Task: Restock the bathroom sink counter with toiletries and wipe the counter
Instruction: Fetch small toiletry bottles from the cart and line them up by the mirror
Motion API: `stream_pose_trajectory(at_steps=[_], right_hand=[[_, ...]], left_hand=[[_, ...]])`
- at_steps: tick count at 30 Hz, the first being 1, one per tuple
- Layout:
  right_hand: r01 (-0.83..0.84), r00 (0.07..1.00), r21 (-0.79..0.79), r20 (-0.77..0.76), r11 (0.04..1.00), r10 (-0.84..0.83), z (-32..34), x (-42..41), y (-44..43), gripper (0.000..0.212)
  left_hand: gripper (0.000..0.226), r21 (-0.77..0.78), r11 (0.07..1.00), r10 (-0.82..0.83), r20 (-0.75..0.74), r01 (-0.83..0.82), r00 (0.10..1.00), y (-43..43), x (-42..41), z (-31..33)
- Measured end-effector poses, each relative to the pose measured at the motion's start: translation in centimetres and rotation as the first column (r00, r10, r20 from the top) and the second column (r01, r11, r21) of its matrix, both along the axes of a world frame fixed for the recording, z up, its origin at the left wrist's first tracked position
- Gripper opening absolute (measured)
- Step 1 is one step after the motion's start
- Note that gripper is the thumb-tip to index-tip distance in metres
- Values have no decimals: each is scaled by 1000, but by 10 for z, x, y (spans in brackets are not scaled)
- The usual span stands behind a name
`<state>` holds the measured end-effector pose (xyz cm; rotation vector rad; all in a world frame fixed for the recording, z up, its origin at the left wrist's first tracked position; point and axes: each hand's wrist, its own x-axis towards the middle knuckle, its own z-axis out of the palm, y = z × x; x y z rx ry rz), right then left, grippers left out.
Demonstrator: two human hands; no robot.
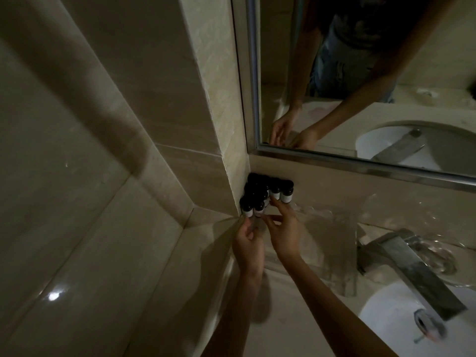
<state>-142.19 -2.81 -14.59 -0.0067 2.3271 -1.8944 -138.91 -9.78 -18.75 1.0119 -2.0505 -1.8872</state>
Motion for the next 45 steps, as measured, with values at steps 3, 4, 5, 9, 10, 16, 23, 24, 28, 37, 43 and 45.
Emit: stream_pose_trajectory(at_steps=[3, 4, 5, 9, 10, 16, 23, 24, 28, 37, 43, 45], right_hand=[[-7, 1000, 4, -4, 1000, 7, -2, -2, 0, 23], [-10, 1000, 7, -9, 1000, 10, -4, -3, 0, 23], [-13, 1000, 14, -15, 1000, 13, -6, -4, 0, 23], [-12, 1000, 28, -4, 1000, 12, -16, -9, -1, 23], [-10, 1000, 30, 2, 999, 10, -17, -10, -1, 25], [-3, 1000, 27, -3, 1000, 3, -21, -10, -2, 28], [0, 1000, 53, -30, 999, 1, -25, -8, -2, 25], [-5, 999, 60, -36, 998, 7, -23, -7, -1, 25], [-13, 999, 73, -30, 997, 15, -20, -1, 0, 24], [4, 1000, 71, 22, 997, -5, -26, 19, 12, 32], [38, 999, 34, -32, 999, -36, -8, 44, 31, 21], [54, 997, 23, -49, 998, -53, 2, 55, 40, 19]], left_hand=[[41, 11, 1000, 6, -23, -6, 1000, 0, -2, 2], [41, 24, 1000, 3, -22, -2, 1000, -2, -4, 3], [42, 27, 1000, -4, -25, 5, 1000, -2, -5, 6], [45, 17, 999, -38, -45, 39, 998, -7, -13, 5], [44, 10, 999, -39, -41, 39, 998, -8, -15, 5], [40, -7, 998, -59, -70, 58, 996, -7, -11, 4], [44, 19, 997, -78, -56, 79, 995, -7, -11, 4], [42, 14, 996, -91, -52, 92, 995, -7, -11, 3], [38, -62, 982, -181, -18, 180, 983, -9, -2, 5], [21, -93, 970, -222, 30, 224, 974, -9, 24, 24], [25, -241, 932, -275, 21, 272, 961, -7, 50, 52], [27, -301, 896, -328, 47, 327, 943, -4, 61, 66]])
